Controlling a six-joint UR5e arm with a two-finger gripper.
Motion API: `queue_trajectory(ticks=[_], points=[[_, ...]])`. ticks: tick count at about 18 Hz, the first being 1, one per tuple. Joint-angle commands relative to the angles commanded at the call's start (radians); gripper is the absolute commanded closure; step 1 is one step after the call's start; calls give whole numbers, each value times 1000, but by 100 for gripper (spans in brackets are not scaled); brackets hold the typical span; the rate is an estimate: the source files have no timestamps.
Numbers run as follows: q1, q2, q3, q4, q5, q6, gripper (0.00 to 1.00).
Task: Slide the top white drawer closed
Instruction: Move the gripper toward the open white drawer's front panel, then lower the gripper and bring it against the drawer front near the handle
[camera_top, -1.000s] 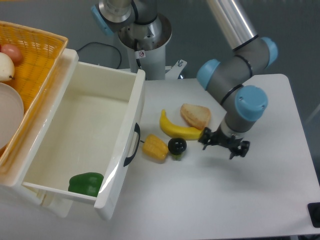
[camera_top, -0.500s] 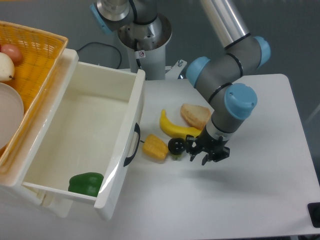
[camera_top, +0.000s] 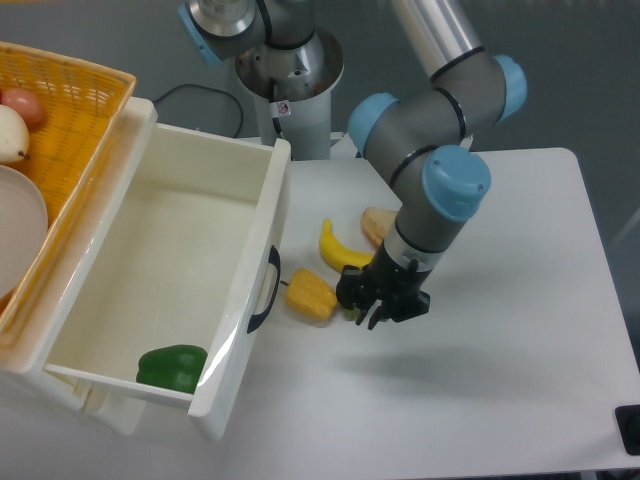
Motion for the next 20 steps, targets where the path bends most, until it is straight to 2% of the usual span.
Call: queue_trajectory(ticks=[4, 5, 6, 7, 12, 20], points=[[2, -3, -2, -12, -51, 2, 78], [2, 2, 0, -32, -54, 2, 79], [3, 9, 3, -55, -54, 0, 87], [6, 14, 5, -67, -55, 0, 88], [12, 18, 5, -103, -100, -3, 88], [8, 44, -2, -192, -155, -9, 88]])
